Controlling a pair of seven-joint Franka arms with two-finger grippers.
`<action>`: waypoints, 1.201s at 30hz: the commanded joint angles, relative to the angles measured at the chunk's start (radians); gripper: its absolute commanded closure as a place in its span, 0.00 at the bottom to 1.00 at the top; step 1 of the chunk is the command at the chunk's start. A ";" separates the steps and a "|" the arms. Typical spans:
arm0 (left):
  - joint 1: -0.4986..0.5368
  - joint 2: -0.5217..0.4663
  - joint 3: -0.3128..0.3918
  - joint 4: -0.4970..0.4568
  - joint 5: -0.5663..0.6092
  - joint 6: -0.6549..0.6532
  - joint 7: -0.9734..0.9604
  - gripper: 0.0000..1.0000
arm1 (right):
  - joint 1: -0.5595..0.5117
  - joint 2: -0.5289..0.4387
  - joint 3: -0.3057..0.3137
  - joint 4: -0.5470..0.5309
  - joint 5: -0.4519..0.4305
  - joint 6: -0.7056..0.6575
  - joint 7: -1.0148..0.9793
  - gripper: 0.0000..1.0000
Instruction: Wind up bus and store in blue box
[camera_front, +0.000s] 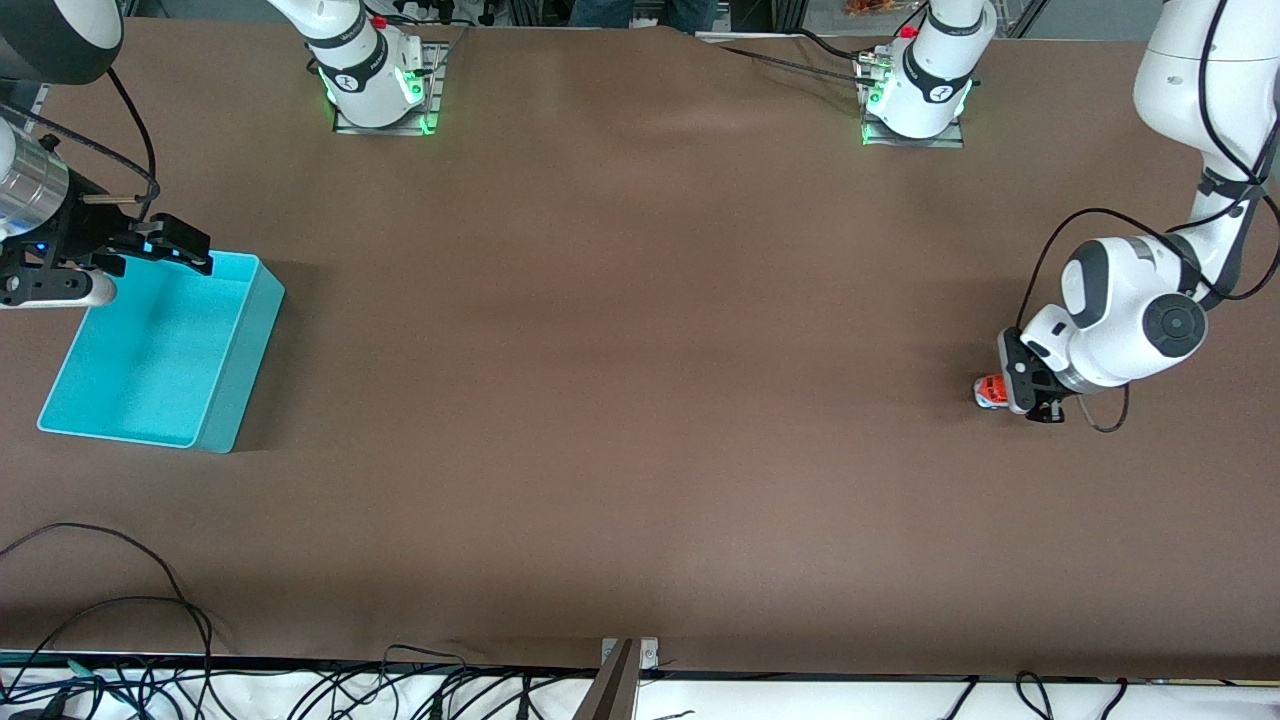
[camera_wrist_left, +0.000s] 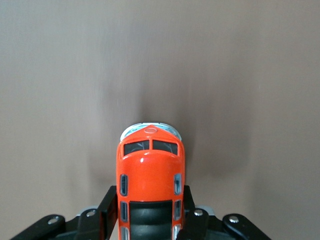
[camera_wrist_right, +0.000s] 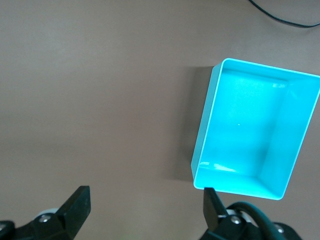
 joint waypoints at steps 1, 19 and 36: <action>0.081 0.044 -0.005 -0.013 -0.013 0.002 0.032 0.96 | -0.002 0.004 0.000 0.019 0.010 -0.016 0.010 0.00; 0.197 0.095 -0.002 0.022 0.001 0.002 0.213 0.96 | -0.002 0.004 0.000 0.019 0.010 -0.016 0.010 0.00; 0.282 0.147 -0.002 0.082 0.002 0.003 0.368 0.94 | -0.002 0.004 0.000 0.019 0.010 -0.017 0.010 0.00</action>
